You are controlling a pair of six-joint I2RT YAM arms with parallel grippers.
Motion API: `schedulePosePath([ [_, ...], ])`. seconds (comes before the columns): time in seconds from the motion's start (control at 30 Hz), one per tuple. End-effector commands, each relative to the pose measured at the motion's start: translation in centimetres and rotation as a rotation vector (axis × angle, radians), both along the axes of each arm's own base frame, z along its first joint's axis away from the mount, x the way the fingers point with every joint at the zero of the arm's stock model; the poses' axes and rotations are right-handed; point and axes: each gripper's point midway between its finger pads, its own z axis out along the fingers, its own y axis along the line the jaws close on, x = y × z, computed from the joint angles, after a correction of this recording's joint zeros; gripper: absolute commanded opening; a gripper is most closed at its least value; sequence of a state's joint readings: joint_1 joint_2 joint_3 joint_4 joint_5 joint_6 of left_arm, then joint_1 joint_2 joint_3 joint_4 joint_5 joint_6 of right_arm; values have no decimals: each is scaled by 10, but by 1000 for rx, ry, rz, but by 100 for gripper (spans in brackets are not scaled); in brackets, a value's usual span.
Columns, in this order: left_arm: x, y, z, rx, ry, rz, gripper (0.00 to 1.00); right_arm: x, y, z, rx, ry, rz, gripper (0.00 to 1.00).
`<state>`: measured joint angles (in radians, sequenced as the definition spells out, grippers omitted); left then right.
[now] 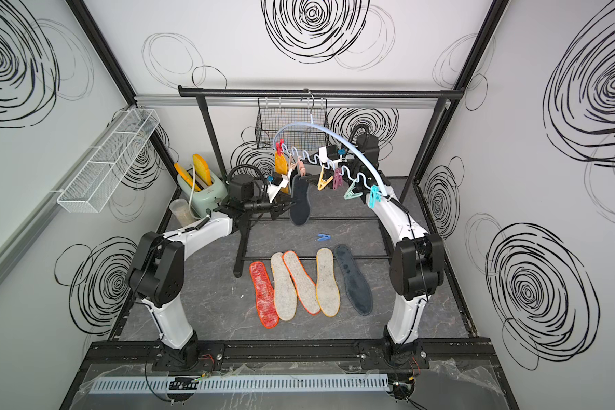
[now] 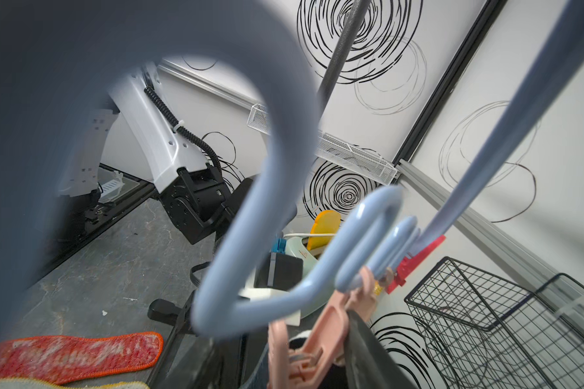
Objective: Take the shoe insoles off the hanger
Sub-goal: Open the clamp at the hanger.
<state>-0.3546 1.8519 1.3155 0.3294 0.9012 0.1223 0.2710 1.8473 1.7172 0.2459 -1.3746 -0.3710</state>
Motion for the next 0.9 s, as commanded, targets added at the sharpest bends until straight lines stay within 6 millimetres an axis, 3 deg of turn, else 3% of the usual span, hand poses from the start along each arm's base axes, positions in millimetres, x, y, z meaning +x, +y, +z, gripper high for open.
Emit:
schedulePosePath([
  [0.0,1,3,-8,18,13,-30,0,-10,5,5,2,-29,74,55],
  [0.27,5,16,-11,22,36,-30,0,-10,8,5,-3,3,120,54],
  [0.53,5,16,-10,21,28,-30,0,-14,15,5,-4,13,136,40],
  [0.77,6,16,-14,26,34,-21,0,-19,18,14,0,6,154,37],
  [0.87,7,16,-13,26,33,-16,0,-19,18,15,0,12,152,30],
])
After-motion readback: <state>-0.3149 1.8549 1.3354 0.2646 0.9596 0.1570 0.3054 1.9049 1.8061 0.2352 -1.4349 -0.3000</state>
